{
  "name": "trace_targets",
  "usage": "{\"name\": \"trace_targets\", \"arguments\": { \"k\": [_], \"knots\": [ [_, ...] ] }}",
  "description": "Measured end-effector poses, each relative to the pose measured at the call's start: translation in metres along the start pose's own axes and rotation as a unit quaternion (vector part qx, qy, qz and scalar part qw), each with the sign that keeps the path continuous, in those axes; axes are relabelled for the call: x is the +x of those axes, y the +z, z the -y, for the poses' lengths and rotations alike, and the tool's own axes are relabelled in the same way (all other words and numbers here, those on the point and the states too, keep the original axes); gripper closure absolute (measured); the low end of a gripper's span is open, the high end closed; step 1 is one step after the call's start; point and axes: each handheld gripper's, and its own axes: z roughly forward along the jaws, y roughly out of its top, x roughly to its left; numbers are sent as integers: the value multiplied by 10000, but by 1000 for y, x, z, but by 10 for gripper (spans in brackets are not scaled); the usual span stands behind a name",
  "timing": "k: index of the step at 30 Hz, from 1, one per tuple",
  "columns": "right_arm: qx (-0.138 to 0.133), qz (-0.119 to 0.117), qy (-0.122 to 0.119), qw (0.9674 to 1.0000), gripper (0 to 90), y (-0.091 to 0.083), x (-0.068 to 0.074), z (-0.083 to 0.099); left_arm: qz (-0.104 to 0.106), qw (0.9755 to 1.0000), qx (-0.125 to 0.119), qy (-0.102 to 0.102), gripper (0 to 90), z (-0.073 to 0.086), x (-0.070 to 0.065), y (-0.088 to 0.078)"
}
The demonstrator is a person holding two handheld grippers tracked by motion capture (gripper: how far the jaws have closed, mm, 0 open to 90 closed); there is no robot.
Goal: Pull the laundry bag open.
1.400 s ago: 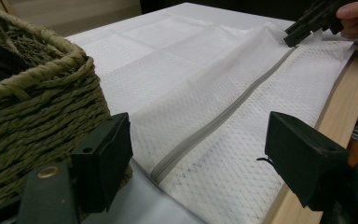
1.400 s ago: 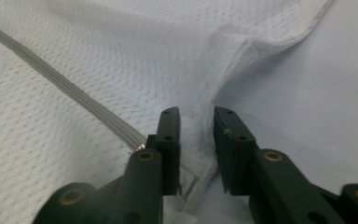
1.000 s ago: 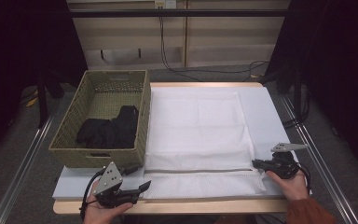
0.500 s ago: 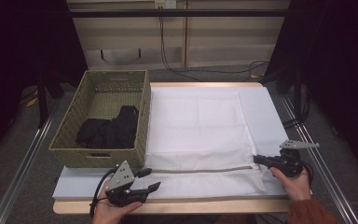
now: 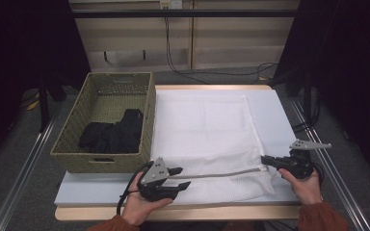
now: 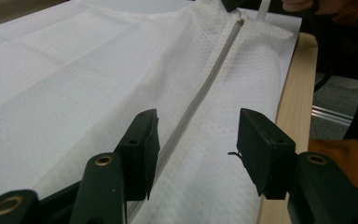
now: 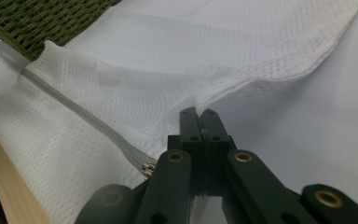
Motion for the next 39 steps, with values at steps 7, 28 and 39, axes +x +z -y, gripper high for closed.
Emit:
{"name": "trace_targets", "arguments": {
  "k": [7,28,39],
  "knots": [
    [24,-49,13,10000,899,4,1,-6,351,9992,88,147,517,-16,1,37],
    [-136,-161,-213,9996,899,13,13,-25,407,9990,-188,33,526,-48,2,120],
    [-115,-193,-220,9995,899,14,13,-21,786,9968,-39,144,520,-48,-19,154]
  ]
}}
